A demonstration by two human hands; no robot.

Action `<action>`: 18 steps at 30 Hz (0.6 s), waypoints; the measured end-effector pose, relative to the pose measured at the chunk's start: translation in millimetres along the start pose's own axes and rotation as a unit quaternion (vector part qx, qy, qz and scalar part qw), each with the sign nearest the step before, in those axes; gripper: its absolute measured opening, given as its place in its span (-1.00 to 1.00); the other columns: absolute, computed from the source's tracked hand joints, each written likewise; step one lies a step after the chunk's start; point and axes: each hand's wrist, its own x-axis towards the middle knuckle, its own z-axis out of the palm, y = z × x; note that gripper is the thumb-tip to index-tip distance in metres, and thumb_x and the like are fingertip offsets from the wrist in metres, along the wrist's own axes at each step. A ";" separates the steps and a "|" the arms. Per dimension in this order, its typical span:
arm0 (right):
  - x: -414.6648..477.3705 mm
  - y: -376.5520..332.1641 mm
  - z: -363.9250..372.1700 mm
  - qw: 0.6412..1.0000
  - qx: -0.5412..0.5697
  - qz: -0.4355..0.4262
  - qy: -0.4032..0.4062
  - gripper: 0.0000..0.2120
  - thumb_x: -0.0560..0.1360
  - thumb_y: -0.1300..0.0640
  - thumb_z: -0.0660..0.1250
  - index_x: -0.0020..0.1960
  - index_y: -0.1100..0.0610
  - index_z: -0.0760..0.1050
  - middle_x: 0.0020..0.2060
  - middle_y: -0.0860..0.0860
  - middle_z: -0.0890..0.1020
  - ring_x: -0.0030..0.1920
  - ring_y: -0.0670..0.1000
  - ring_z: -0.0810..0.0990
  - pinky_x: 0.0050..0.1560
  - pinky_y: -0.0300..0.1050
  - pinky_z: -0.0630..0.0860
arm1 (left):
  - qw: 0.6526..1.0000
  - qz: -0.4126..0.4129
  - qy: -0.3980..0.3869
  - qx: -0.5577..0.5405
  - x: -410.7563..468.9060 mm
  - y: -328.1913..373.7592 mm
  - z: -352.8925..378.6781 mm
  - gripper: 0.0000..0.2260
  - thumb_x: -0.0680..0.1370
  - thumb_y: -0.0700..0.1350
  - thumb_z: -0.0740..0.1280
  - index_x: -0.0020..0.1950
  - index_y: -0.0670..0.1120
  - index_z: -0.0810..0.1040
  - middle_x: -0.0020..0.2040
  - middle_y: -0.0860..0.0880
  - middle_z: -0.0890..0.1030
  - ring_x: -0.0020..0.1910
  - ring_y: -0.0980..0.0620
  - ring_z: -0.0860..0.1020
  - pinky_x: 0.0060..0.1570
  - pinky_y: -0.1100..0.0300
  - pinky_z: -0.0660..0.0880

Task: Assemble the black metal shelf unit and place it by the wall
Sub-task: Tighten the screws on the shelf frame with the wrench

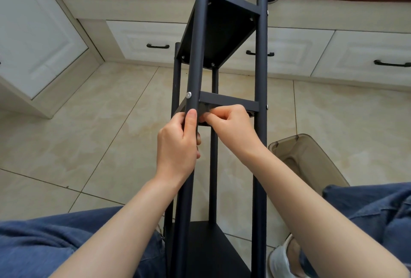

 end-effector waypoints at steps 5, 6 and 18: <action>-1.1 2.9 4.7 0.999 -0.010 -0.026 0.014 -0.69 0.57 0.16 0.32 -0.29 0.31 0.57 -0.39 0.25 0.55 -0.28 0.26 0.51 -0.19 0.17 0.54 | 1.000 0.007 0.001 0.003 -0.7 0.3 -0.1 -0.63 0.71 0.04 0.12 -0.09 -0.13 0.58 -0.42 -0.01 0.51 -0.57 0.05 0.50 -0.50 0.25 0.40; -1.4 2.9 6.2 1.000 -0.008 -0.024 0.017 -0.70 0.57 0.16 0.32 -0.29 0.27 0.59 -0.41 0.18 0.57 -0.27 0.22 0.54 -0.17 0.14 0.54 | 1.000 0.007 0.001 0.005 -0.3 0.0 -0.7 -0.62 0.71 0.04 0.12 -0.09 -0.15 0.57 -0.42 -0.01 0.51 -0.57 0.05 0.49 -0.49 0.23 0.40; 5.9 8.4 35.0 0.998 0.035 -0.027 0.036 -0.71 0.58 0.17 0.32 -0.28 0.22 0.62 -0.38 0.05 0.64 -0.30 0.03 0.59 -0.22 -0.12 0.50 | 1.000 0.016 0.011 0.021 4.1 -5.4 -9.8 -0.60 0.72 0.03 0.10 -0.25 -0.09 0.44 -0.42 -0.01 0.50 -0.57 0.07 0.48 -0.45 0.15 0.42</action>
